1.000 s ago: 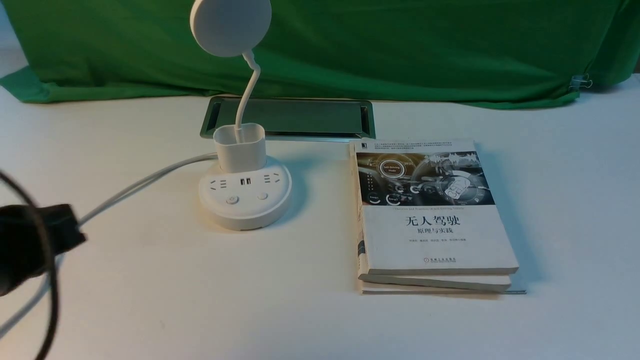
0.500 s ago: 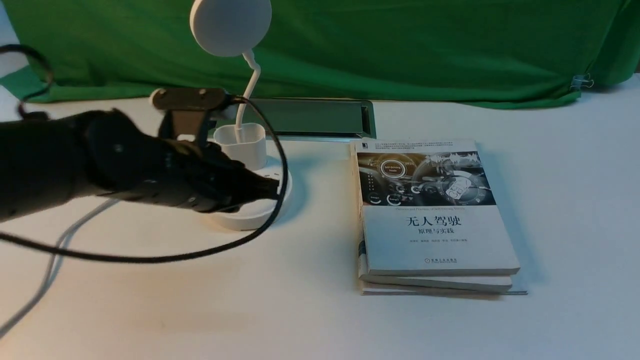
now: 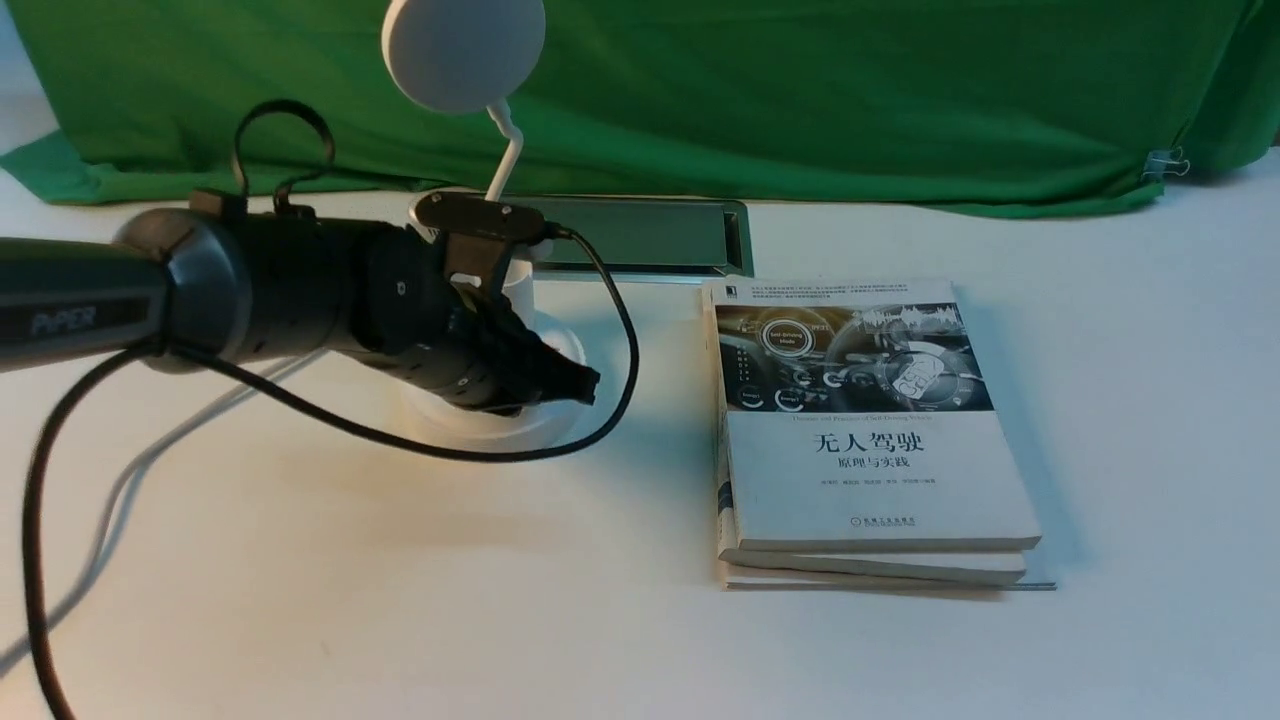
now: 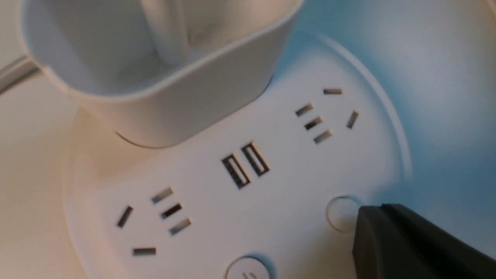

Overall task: Turn on the desk lamp on the white desktop with your hand.
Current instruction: 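Press the power button on the lamp base to turn the lamp on with the left gripper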

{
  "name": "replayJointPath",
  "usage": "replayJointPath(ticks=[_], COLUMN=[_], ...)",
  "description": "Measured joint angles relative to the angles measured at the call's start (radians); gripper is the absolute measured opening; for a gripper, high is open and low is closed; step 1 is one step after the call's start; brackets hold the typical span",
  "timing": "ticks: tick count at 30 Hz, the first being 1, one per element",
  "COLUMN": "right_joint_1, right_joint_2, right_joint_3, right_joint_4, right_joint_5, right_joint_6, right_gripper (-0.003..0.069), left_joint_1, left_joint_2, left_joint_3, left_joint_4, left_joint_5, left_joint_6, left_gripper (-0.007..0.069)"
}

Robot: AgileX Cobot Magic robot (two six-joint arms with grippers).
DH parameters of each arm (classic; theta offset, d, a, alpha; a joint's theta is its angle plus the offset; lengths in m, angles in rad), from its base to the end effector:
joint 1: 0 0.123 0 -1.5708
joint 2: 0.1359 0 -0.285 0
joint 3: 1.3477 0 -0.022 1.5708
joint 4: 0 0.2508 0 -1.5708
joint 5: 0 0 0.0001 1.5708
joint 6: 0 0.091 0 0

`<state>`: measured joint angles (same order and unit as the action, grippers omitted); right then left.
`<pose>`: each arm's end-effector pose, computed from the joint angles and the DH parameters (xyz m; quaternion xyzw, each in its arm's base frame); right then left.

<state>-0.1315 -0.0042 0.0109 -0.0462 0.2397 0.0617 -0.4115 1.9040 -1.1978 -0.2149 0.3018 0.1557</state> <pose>0.0549 -0.0083 0.1880 0.0599 0.7586 -0.0413 0.6474 0.3654 -0.1658 0.1776 0.1802 0.9289 -0.1029 0.3068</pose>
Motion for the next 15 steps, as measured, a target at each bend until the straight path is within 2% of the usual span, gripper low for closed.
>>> replayJointPath(ticks=[15], right_joint_1=[0.0], right_joint_2=[0.0], right_joint_3=[0.0], right_joint_4=[0.0], right_joint_5=[0.0], right_joint_6=[0.0], right_gripper=[0.0241], left_joint_1=[0.0], left_joint_2=[0.022], left_joint_3=[-0.003], left_joint_4=[0.027], left_joint_5=[-0.08], left_joint_6=[-0.033], left_gripper=[0.0002])
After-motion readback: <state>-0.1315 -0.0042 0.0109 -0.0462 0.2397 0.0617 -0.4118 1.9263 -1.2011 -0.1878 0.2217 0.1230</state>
